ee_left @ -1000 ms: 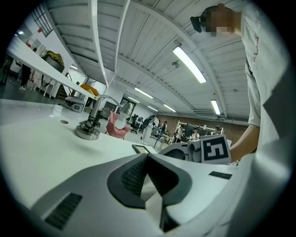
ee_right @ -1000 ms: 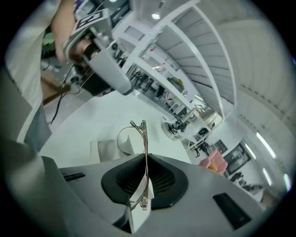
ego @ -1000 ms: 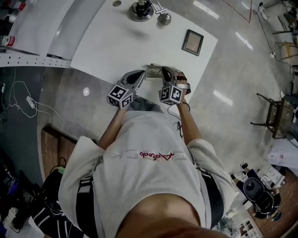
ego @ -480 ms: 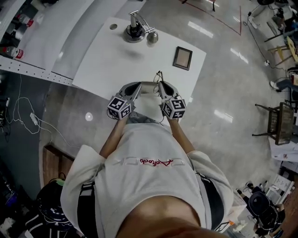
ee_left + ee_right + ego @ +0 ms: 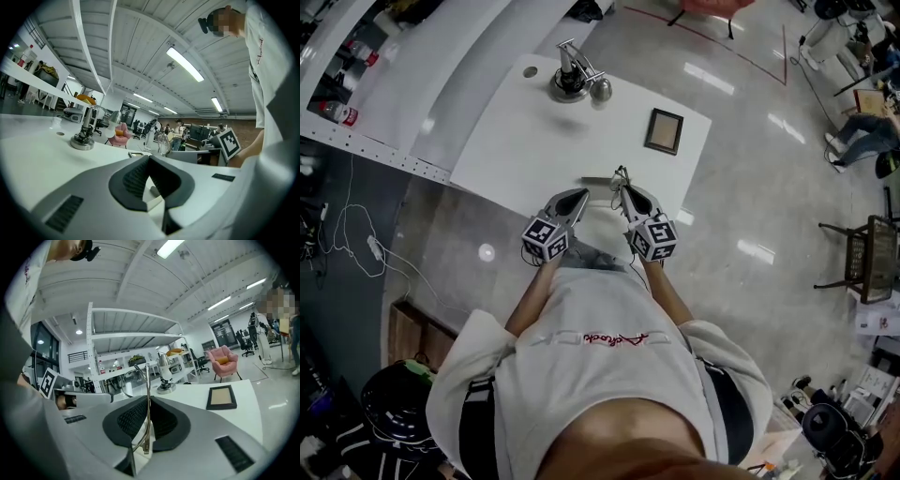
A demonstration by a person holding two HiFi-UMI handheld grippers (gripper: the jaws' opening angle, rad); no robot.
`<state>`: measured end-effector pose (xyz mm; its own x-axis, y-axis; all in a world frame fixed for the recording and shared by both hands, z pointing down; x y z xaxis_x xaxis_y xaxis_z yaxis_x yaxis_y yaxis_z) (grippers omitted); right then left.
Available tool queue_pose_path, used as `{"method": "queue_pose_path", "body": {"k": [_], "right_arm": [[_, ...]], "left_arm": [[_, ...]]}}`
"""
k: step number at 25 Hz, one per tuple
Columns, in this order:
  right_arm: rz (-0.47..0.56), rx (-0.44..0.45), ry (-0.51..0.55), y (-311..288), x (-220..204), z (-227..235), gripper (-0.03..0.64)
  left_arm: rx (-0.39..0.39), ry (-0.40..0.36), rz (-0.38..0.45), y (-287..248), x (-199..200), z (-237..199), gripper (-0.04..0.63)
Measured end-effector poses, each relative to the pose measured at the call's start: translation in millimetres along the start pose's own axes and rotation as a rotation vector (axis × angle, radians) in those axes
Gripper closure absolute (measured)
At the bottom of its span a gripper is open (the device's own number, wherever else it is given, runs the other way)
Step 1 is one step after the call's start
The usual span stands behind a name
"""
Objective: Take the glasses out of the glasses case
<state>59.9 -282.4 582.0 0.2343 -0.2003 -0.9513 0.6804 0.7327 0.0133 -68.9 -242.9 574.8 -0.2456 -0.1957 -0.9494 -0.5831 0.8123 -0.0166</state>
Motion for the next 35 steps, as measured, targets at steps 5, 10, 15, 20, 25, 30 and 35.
{"method": "queue_pose_path", "body": {"k": [5,10,15,20,25,30,35], "right_arm": [[0.017,0.013,0.020,7.9,4.6,-12.4,0.594],[0.034,0.008,0.041,21.8,8.3,-35.7,0.594],[0.050,0.002,0.052,49.5,3.3,-74.0,0.594],[0.047,-0.001,0.078,79.3,-12.6,-110.6,0.594],[0.054,-0.023,0.074,106.9,-25.9,-138.8,0.594],[0.059,-0.032,0.081,147.6,-27.8,-155.4,0.594],[0.068,-0.042,0.092,171.5,-28.5,-168.1,0.594]], "left_arm": [[-0.009,-0.019,0.024,6.8,5.0,4.5,0.601],[-0.006,-0.021,0.041,32.4,5.1,12.5,0.601],[-0.008,-0.013,0.035,77.0,-3.6,32.3,0.601],[-0.011,-0.004,0.051,115.6,-16.4,49.9,0.601],[-0.032,-0.009,0.049,146.2,-25.8,66.4,0.601],[-0.052,-0.019,0.059,164.9,-30.1,100.8,0.601],[-0.064,-0.021,0.061,179.9,-36.4,120.7,0.601]]}}
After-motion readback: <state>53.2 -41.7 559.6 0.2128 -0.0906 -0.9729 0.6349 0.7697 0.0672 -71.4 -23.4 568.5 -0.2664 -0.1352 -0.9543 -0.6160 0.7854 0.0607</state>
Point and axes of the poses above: the fingertips, and each gripper's own axes: y backward along the fingers, z to its right, x out of its top, the point moved 3 cm from there along y, backward along the fingers, and after that the axes turned 10 degrees about z, right-handed, at the moved point
